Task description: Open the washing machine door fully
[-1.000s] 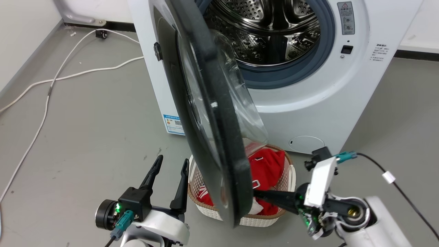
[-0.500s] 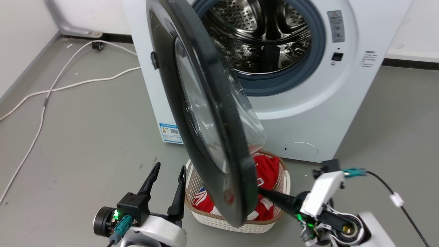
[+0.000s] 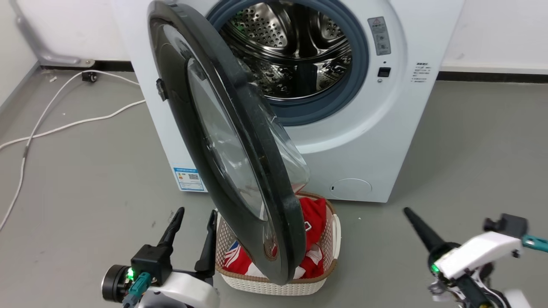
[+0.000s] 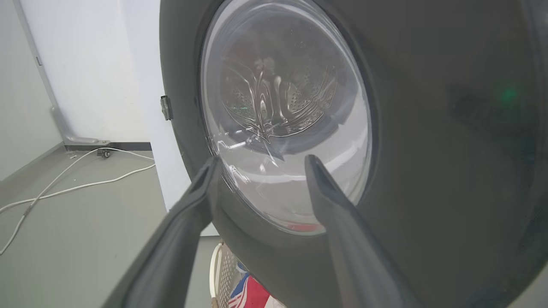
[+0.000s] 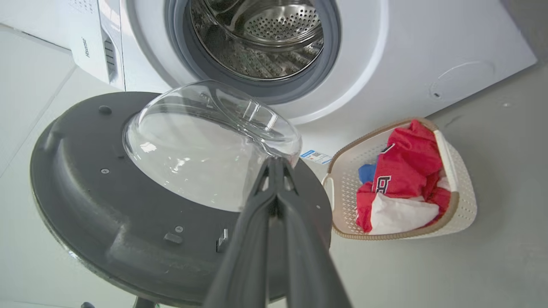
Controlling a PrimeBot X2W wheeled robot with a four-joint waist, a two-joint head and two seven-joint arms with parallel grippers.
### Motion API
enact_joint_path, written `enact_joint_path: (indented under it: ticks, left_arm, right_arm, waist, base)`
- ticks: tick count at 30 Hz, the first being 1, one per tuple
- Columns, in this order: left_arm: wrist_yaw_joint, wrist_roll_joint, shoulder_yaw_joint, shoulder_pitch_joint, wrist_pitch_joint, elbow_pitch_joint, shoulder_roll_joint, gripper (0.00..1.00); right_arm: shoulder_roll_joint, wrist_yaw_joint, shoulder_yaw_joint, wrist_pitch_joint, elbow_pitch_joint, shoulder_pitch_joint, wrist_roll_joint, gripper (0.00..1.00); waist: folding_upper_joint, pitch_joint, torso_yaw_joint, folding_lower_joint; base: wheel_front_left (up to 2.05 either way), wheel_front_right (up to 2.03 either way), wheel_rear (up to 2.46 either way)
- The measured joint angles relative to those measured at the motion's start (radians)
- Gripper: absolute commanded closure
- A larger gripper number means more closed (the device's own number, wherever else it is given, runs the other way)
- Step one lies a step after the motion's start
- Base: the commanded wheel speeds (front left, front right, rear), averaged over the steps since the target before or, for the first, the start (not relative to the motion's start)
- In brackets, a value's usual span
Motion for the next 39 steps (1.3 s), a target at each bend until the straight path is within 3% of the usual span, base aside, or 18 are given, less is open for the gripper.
enact_joint_path:
  ticks: [3, 8, 9, 15, 16, 17, 18, 19, 27, 39]
  left_arm:
    - [0.004, -0.003, 0.01, 0.008, 0.0, -0.004, 0.005, 0.0]
    - [0.01, -0.005, 0.024, 0.011, 0.0, -0.005, 0.011, 0.0]
    - [0.017, -0.011, 0.031, 0.013, 0.0, -0.006, 0.015, 0.0]
    - [0.026, -0.013, 0.044, 0.015, 0.0, -0.006, 0.02, 0.0]
    - [0.026, -0.013, 0.047, 0.016, 0.0, -0.006, 0.021, 0.0]
    - [0.028, -0.014, 0.047, 0.016, 0.0, -0.006, 0.022, 0.0]
    - [0.03, -0.014, 0.048, 0.016, 0.0, -0.007, 0.023, 0.0]
    - [0.03, -0.014, 0.049, 0.017, 0.0, -0.007, 0.024, 0.0]
    - [0.036, -0.015, 0.049, 0.021, 0.0, -0.006, 0.031, 0.0]
    - [0.045, -0.019, 0.042, 0.024, 0.003, -0.004, 0.041, 0.0]
  right_arm:
    - [-0.028, 0.0, -0.029, -0.086, -0.044, 0.034, -0.097, 1.0]
    - [-0.077, 0.0, -0.086, -0.235, -0.101, 0.081, -0.379, 1.0]
    - [-0.084, 0.0, -0.14, -0.289, -0.137, 0.104, -0.566, 1.0]
    - [-0.041, 0.001, -0.223, -0.328, -0.271, 0.157, -0.867, 1.0]
    - [-0.034, 0.002, -0.225, -0.329, -0.295, 0.171, -0.906, 0.91]
    - [-0.022, 0.002, -0.225, -0.329, -0.313, 0.186, -0.93, 0.59]
    - [-0.012, 0.002, -0.223, -0.328, -0.33, 0.202, -0.955, 0.18]
    - [-0.003, 0.002, -0.218, -0.328, -0.346, 0.216, -0.971, 0.0]
    - [0.057, 0.002, -0.187, -0.336, -0.378, 0.304, -1.024, 0.0]
    - [0.078, 0.002, -0.162, -0.342, -0.389, 0.318, -1.061, 0.0]
  waist:
    - [-0.0001, -0.002, -0.017, 0.0]
    - [0.0, -0.002, -0.038, 0.0001]
    - [0.0, -0.004, -0.048, 0.0001]
    - [0.0, -0.008, -0.056, 0.0001]
    - [0.0, -0.009, -0.057, 0.0001]
    - [0.0, -0.009, -0.057, 0.0001]
    - [0.0, -0.009, -0.058, 0.0001]
    - [0.0, -0.009, -0.058, 0.0001]
    - [0.0, -0.011, -0.061, 0.0001]
    - [0.0, -0.009, -0.068, 0.0001]
  base:
    - [0.0, 0.0, 0.0]
    - [0.0, 0.0, 0.0]
    - [0.0, 0.0, 0.0]
    - [0.0, 0.0, 0.0]
    - [0.0, 0.0, 0.0]
    - [0.0, 0.0, 0.0]
    - [0.0, 0.0, 0.0]
    - [0.0, 0.0, 0.0]
    - [0.0, 0.0, 0.0]
    - [0.0, 0.0, 0.0]
